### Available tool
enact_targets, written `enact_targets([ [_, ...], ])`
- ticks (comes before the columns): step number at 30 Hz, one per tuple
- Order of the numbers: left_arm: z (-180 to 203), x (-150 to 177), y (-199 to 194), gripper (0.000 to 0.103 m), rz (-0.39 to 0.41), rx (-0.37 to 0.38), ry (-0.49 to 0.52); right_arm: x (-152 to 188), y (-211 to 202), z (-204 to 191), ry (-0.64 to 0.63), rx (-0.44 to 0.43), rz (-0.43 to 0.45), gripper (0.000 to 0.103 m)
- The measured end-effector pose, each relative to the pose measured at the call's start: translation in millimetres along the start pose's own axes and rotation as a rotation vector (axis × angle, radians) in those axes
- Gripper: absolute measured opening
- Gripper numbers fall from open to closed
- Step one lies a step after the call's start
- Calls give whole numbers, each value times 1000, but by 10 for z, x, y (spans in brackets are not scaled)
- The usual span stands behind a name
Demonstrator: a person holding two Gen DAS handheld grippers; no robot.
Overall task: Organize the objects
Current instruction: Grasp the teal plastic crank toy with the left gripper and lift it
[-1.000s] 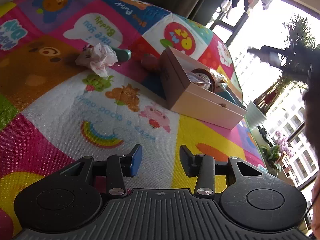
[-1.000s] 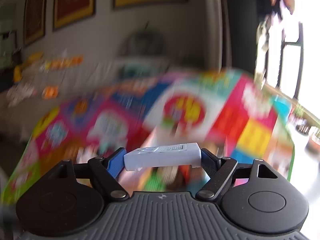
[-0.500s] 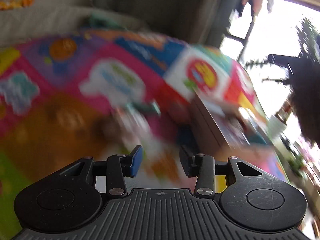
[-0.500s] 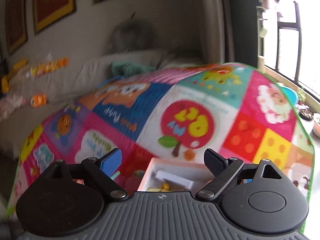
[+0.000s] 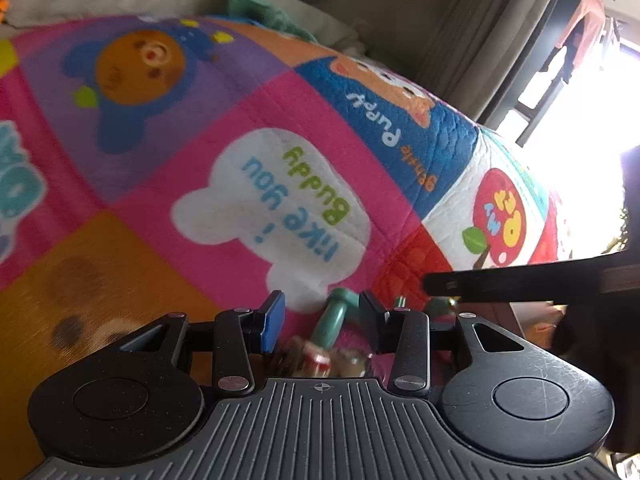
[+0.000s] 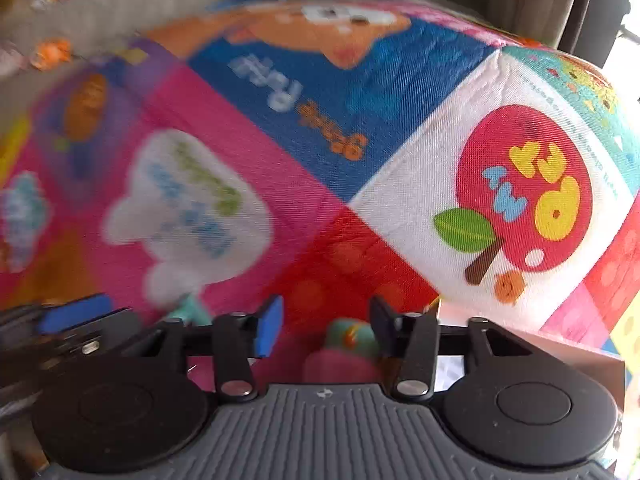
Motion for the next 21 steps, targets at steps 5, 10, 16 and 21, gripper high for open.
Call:
enact_targets([
  [5,-53,-147,363,45,-87,30,-28,91,182,-104,-51,57,-45,31],
  [10,22,-138,546,38,-155,63,-15,485,-115,-231,-138,-26,-60,31],
  [16,281,165,392,37,-233,93,49,1281,-806,-447,-281,-205,-24,31],
  [21,550,559,97,36,-244,69,126,1964,-1274,-386,-391,-237,80,31],
])
Point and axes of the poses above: each gripper's, at about its wrist camera, not at the fingertips, and y roughly the way its jaws point, z to its right, x to its underside, the point moved 4 cm from there along y, roughly the way its jaws point, and after that the axes turned 2 degrees about x, right-handed, at the moved point
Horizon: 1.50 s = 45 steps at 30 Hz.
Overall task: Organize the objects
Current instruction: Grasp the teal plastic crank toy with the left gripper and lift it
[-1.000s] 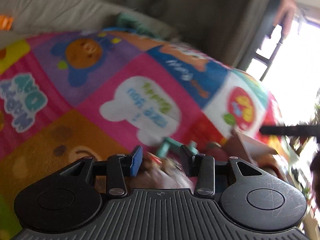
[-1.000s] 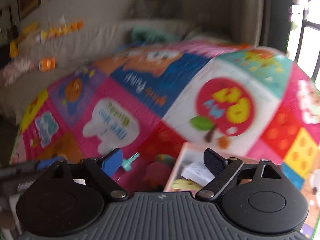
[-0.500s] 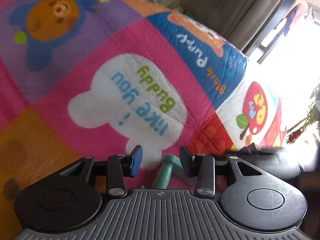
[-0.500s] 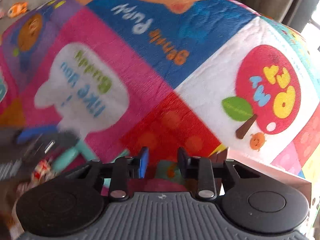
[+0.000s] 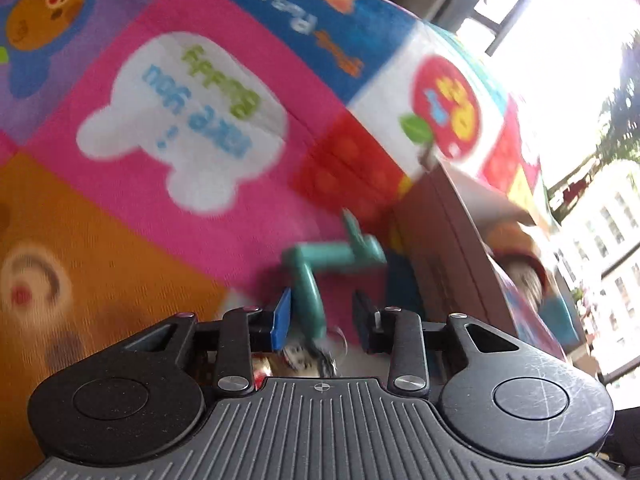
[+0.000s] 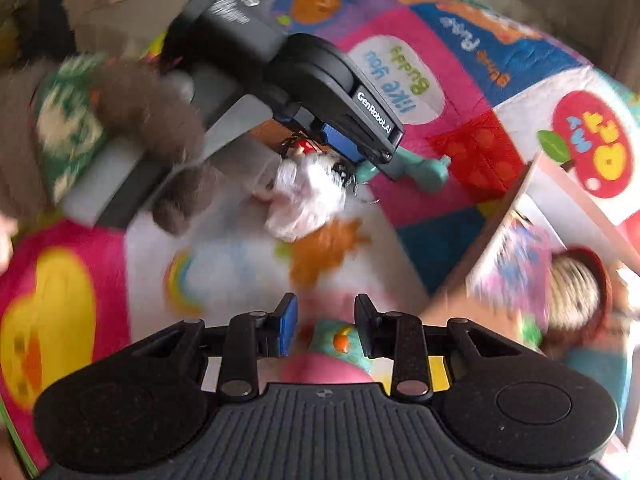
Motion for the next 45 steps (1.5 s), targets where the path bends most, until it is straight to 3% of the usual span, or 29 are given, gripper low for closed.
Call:
enact_targets([
  [7,409,489,-176,36,-55,13,47,697,-371,-86,-118,136,124,31],
  [10,557,682,-253,36,-93,32,62,891,-383,13,-146,237,155,40],
  [12,647,853,-338,36,-146,68,74,998,-376,141,-108,295,161,45],
  [13,682,909,-375,36,-172,88,72,1024,-367,254,-56,305,161,52],
  [14,700,929,-412,36,-182,102,68,1051,-391,357,11,296,168,63],
  [15,717,933,-481,36,-167,105,70,1090,-448,442,77,274,183,67],
  [17,744,834,-632,36,-80,90,84,1180,-559,627,210,232,239,80],
  [21,750,475,-711,36,82,-23,151,1343,-654,813,403,204,329,84],
  [24,704,200,-450,36,107,-191,250,1472,-662,868,492,188,372,84],
  [27,607,-12,-180,36,106,-253,283,1559,-664,900,543,191,397,84],
  [31,416,-174,94,36,76,-255,259,1593,-694,915,567,182,425,91],
  [34,344,-173,202,32,42,-248,306,1602,-684,926,571,171,422,91],
  [36,358,-70,223,26,3,-227,332,1610,-678,940,577,168,422,91],
  [45,685,673,-198,26,-105,-85,404,1615,-671,939,589,168,421,91],
])
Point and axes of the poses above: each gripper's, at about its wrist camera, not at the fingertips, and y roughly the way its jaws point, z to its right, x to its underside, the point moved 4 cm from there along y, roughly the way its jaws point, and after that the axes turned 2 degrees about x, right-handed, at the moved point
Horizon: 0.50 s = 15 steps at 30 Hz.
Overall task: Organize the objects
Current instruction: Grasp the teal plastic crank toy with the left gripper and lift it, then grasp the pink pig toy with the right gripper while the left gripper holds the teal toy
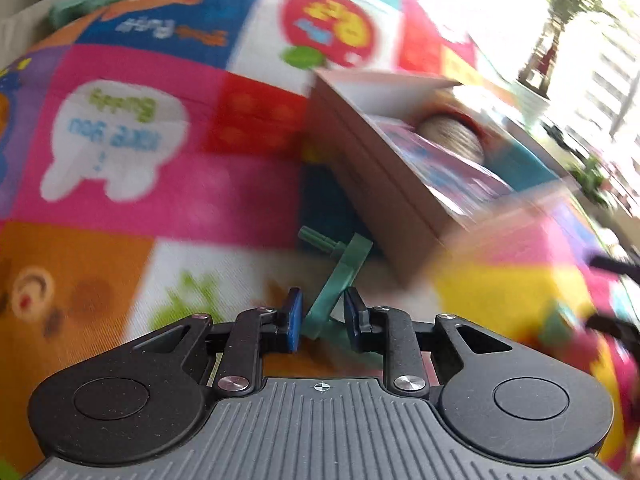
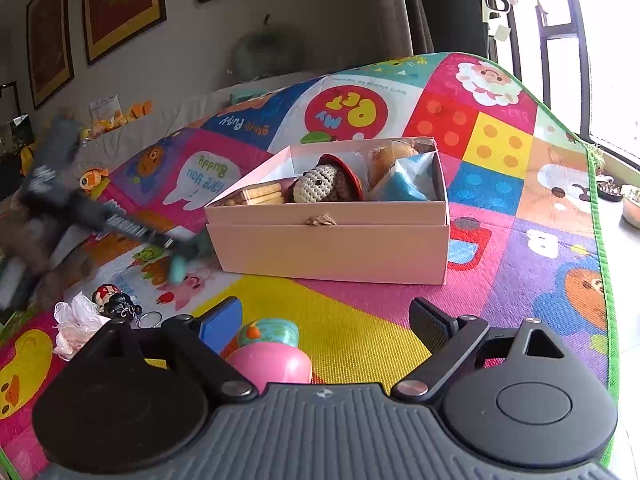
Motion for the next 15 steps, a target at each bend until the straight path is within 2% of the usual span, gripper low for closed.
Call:
enact_targets([
  [4,380,256,-176,26,-29,112,20,-8,-6,14,15,3,6,98],
  [7,545,316,-447,26,59,162,-29,-10,6,44,32,11,-1,99],
  [9,543,349,-690,26,143,149,-76,-10,1,61,43,19,2,100],
  [11,531,470,-884,25,179,87,-90,-8,-9,74,51,23,9,102],
  [12,537,557,-938,25,169,81,-91,-9,-9,78,54,25,9,103],
  [14,589,770,-964,26,103,114,-88,-9,0,79,54,24,5,103],
  [15,598,882,-960,26,73,105,-84,-9,6,78,53,24,1,103],
])
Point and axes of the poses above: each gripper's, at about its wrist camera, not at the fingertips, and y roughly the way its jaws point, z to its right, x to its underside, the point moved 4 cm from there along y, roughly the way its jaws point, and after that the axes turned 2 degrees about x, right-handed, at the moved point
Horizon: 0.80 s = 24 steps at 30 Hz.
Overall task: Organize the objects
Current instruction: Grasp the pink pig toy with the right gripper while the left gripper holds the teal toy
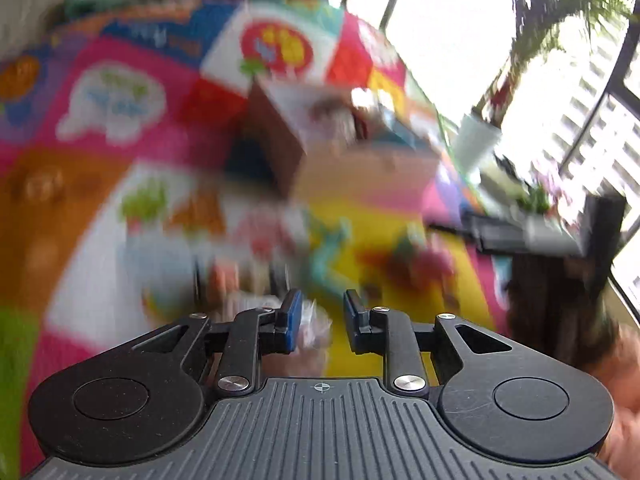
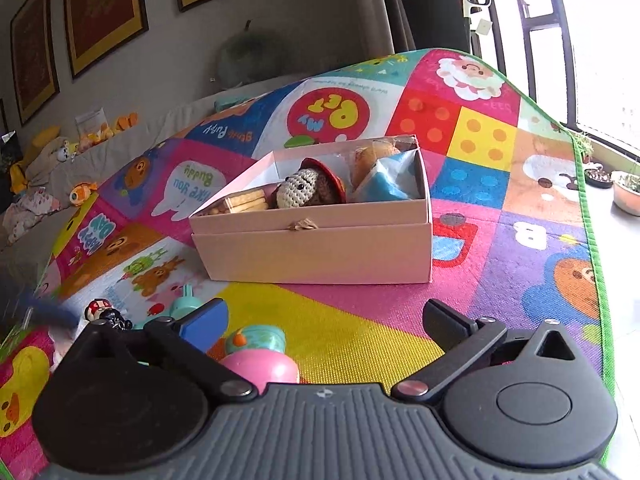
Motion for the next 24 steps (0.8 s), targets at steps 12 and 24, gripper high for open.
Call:
enact_targets([
  [12,-597,24,-257,25,131,-331,-168,12,122,36,28,40,-76,103],
  [24,327,-383,245,25,176,-118,152,23,150,84,61,41,-93,103],
])
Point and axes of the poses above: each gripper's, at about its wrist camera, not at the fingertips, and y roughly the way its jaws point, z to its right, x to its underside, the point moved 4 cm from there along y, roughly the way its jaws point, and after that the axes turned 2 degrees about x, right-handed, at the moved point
